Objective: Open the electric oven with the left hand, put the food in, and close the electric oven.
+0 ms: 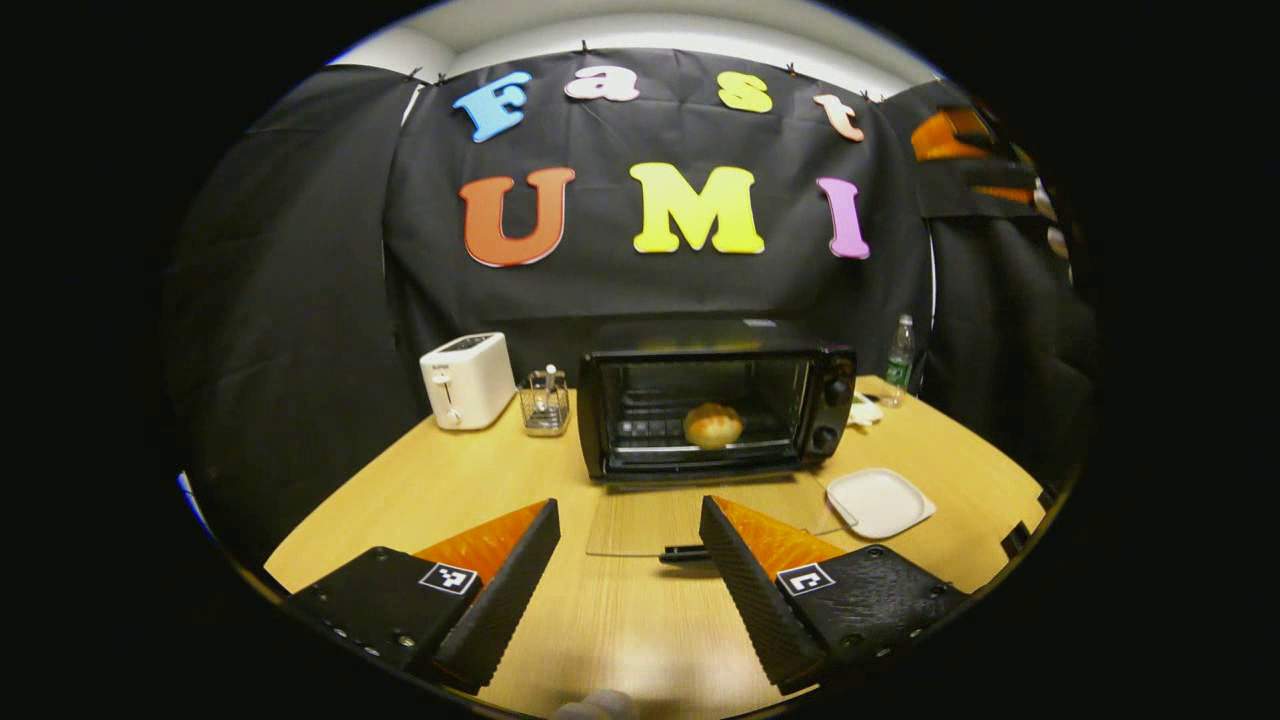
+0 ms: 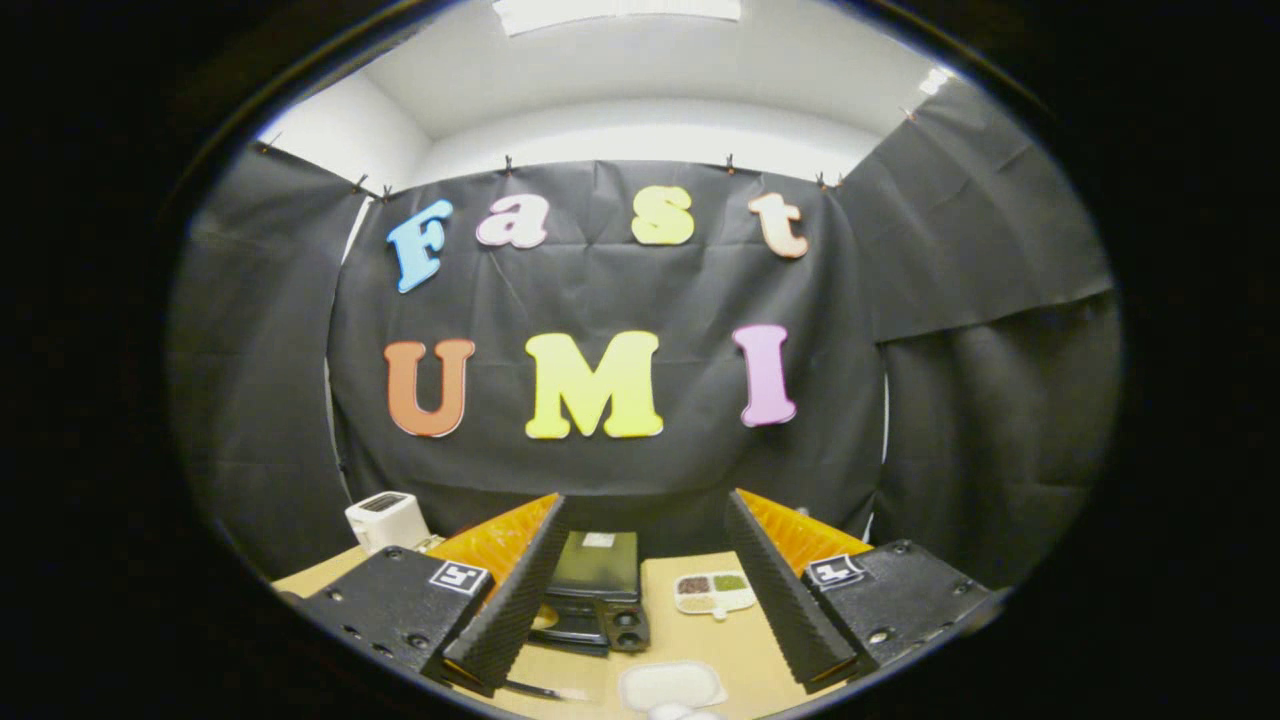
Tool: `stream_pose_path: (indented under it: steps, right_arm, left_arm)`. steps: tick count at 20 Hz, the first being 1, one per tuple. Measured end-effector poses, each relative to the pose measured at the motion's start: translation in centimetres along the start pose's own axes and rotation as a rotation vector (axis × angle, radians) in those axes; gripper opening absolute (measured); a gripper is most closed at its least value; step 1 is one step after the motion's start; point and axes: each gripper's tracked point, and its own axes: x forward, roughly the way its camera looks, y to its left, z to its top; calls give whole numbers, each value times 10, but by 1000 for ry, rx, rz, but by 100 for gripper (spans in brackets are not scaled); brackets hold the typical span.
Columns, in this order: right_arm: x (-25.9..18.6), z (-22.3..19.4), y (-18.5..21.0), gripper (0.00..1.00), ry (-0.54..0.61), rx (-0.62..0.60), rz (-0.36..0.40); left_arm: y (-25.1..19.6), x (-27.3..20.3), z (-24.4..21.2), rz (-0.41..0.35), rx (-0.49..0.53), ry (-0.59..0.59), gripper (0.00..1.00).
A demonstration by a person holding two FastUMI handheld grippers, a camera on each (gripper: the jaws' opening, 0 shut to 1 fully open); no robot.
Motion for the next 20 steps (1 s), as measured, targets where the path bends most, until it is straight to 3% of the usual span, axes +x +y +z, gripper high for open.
stream_pose_path:
  steps: [5,8,9,10,13,14,16,20]
  right_arm:
    - [-20,49,-46,96,-52,65,-55]
    - [-25,63,-62,96,-70,57,-73]
    - [-25,63,-63,96,-70,56,-71]
    - [-26,64,-66,96,-70,53,-72]
    - [-25,65,-72,96,-69,45,-71]
    - [-23,65,-73,96,-69,47,-71]
    - [-21,61,-77,96,-56,49,-70]
    - [-14,51,-77,96,-31,50,-66]
  left_arm:
    - [-42,19,-55,-57,59,107,93]
    - [-66,30,-79,-77,36,170,93]
    - [-72,34,-82,-82,27,189,93]
    - [-75,39,-87,-80,16,204,100]
    - [-88,54,-101,-72,-12,268,100]
    - [-89,57,-102,-67,-16,277,95]
    - [-89,63,-105,-64,-4,283,100]
    - [-80,71,-110,-64,6,292,100]
